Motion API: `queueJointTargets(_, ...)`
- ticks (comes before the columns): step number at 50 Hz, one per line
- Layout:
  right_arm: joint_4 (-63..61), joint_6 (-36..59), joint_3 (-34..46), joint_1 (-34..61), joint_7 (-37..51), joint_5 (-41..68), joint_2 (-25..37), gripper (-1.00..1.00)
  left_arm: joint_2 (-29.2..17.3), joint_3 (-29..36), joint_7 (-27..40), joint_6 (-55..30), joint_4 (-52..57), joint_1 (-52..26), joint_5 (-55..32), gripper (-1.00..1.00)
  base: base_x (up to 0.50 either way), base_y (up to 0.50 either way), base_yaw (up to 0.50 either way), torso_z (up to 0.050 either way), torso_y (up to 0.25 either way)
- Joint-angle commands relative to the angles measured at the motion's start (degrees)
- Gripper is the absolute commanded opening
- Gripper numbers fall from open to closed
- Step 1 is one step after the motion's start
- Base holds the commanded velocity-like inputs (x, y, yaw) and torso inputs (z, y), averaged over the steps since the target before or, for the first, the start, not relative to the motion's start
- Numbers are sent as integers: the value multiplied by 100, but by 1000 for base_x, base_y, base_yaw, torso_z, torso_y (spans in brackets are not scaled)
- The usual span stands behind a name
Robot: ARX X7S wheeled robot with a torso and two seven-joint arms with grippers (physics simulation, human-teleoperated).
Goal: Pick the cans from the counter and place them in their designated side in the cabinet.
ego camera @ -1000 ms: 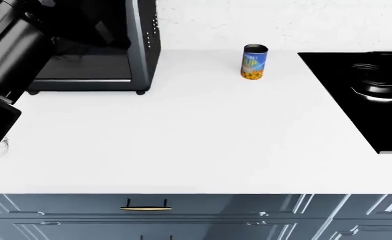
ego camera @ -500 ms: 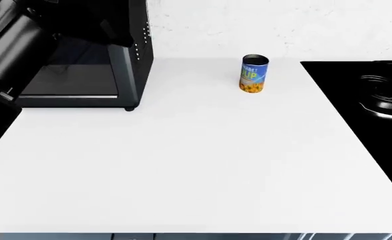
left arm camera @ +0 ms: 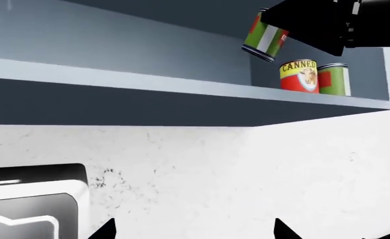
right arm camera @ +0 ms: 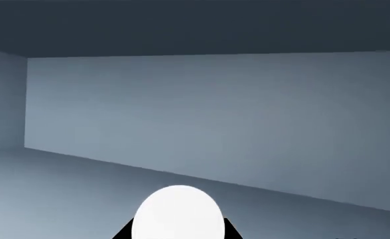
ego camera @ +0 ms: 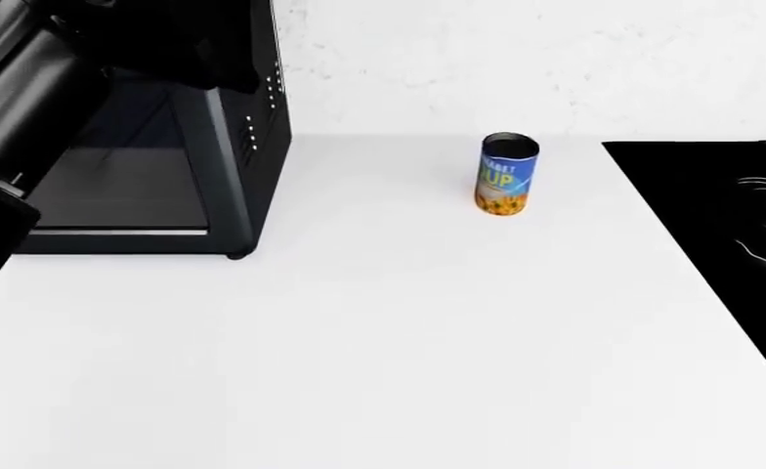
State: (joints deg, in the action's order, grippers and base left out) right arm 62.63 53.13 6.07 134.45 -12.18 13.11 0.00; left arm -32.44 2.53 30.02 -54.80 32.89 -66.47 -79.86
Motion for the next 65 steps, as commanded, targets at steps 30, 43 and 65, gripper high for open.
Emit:
queueJointTargets(30,-74,-28,-16,55,-40,-51,1,-100,-77,38,131,36,57,-51,-115,100,3,0,0,0,1)
queueJointTargets(43,-74,-28,-16,55,-40,-51,1,100,-127,37,151,51,59,-54,-120,100,0,0,0,0,0)
queueJointTargets(65,-74,-28,-16,55,-40,-51,1,100,-155,45,150,119,90,21,-110,100,0,0,0,0,0)
